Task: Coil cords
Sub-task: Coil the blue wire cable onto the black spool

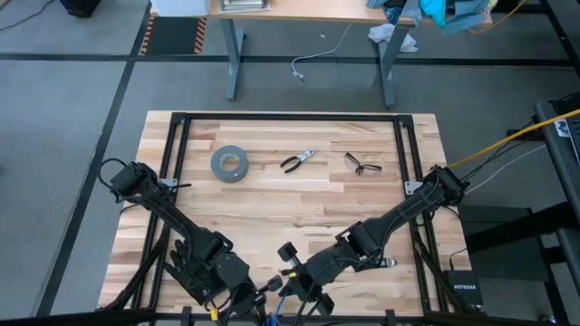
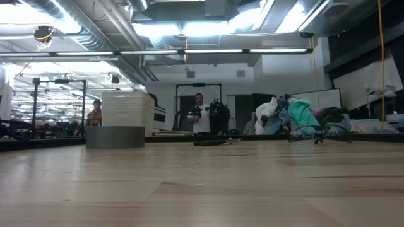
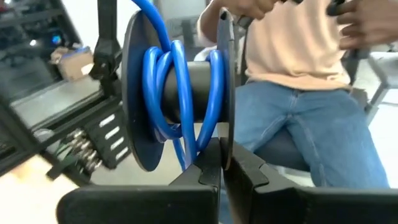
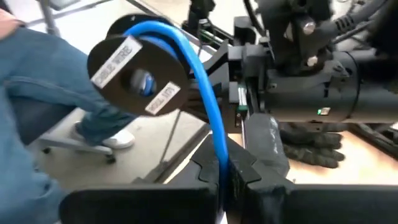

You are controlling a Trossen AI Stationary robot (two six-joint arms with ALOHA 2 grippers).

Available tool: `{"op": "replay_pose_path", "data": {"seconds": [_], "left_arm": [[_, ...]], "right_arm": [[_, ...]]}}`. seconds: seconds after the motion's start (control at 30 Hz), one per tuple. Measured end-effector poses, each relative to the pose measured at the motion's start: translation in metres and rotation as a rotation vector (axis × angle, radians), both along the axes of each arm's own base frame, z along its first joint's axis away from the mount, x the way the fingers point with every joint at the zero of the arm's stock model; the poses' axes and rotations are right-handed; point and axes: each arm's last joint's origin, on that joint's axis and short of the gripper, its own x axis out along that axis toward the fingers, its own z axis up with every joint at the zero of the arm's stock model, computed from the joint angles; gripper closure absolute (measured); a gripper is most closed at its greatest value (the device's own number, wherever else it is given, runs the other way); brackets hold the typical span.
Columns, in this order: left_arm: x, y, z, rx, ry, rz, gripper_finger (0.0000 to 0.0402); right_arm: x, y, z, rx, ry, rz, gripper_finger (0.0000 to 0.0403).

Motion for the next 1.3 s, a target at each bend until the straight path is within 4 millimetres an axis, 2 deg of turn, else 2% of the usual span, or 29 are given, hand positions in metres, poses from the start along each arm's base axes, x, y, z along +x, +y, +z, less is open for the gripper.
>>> {"op": "replay_pose_path", "data": {"seconds": [0.17, 0.37, 0.57, 0.9, 1.03, 1.2, 1.3], "left_arm": [[0.002, -0.003, -0.001, -0.041, -0.037, -0.067, 0.0401], [0.001, -0.004, -0.003, -0.069, 0.032, -0.087, 0.0401], [0.001, -0.005, -0.007, -0.086, 0.097, -0.083, 0.0401], [0.002, -0.004, -0.005, -0.1, 0.082, -0.119, 0.0402], [0.002, -0.004, -0.006, -0.101, 0.088, -0.12, 0.0401], [0.0, -0.006, -0.005, -0.105, 0.095, -0.129, 0.0402], [-0.001, -0.008, -0.004, -0.102, 0.066, -0.138, 0.0401]], "right_arm": [[0.003, -0.002, -0.004, 0.041, 0.044, 0.073, 0.0402], [0.009, -0.008, -0.008, 0.083, 0.068, 0.194, 0.0402], [0.02, -0.022, -0.003, 0.111, 0.008, 0.165, 0.0402], [0.03, -0.023, -0.017, -0.075, -0.054, -0.18, 0.0402], [0.027, -0.019, -0.02, -0.149, -0.08, -0.294, 0.0402], [0.023, -0.015, -0.016, -0.186, -0.111, -0.396, 0.0402], [0.022, -0.017, -0.019, -0.156, -0.073, -0.414, 0.0402]]}}
